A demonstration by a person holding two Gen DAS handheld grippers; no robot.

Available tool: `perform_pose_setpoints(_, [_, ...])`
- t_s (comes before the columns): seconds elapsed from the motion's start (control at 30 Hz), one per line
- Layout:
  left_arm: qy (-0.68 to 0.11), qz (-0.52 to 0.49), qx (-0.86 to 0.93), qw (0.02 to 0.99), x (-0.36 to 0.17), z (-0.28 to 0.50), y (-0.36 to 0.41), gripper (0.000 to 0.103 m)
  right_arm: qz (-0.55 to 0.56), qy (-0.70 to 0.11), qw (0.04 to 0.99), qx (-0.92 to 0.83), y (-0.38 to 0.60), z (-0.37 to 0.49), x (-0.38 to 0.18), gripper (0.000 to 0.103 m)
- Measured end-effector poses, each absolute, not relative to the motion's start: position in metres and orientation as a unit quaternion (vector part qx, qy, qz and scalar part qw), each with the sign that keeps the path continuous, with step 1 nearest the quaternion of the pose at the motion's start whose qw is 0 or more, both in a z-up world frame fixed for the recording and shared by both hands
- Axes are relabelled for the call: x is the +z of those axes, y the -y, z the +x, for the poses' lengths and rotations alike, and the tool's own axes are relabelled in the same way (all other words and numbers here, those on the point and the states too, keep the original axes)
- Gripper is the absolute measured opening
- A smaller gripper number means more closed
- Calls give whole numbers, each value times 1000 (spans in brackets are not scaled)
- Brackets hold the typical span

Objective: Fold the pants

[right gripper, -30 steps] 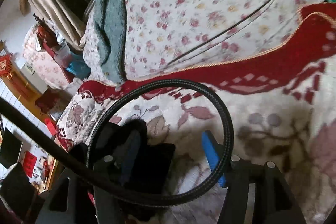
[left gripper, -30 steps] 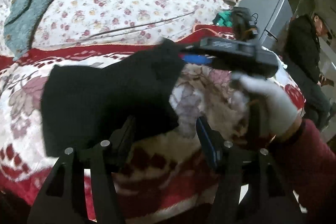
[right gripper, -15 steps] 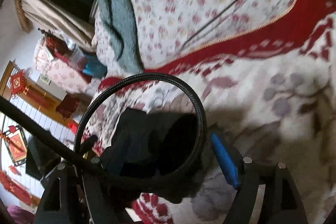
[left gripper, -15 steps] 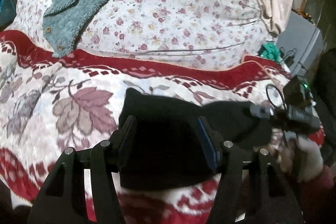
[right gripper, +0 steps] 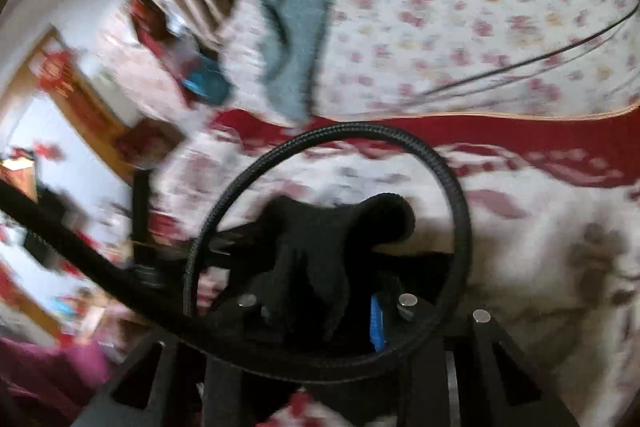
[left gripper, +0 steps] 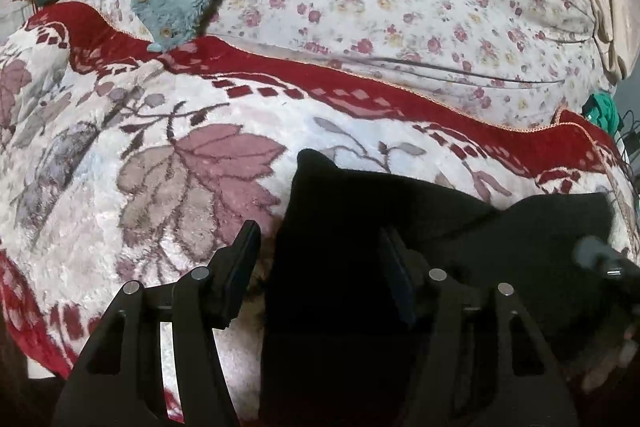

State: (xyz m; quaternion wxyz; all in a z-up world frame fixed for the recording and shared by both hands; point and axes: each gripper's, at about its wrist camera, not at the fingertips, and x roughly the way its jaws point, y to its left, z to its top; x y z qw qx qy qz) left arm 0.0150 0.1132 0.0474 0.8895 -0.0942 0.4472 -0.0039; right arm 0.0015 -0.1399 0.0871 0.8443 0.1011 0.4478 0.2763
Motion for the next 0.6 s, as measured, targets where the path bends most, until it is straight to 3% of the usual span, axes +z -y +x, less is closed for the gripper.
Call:
perform_pose_setpoints(0.1, [-440, -92, -11, 893, 44, 16, -110, 68, 45, -469, 852, 226, 147, 0, 62, 42])
perform_pose_setpoints(0.2, [-435, -88, -11, 896, 44, 16, -109, 68, 98, -464, 850, 229, 161, -2, 61, 42])
perform_pose_setpoints(0.5, [-423, -69, 5, 904, 61, 3, -104, 68, 70, -421, 877, 219, 152, -21, 111, 42])
perform_pose_setpoints(0.6, [-408, -63, 7, 911, 71, -6, -100, 68, 62, -402, 885, 228, 145, -31, 128, 53])
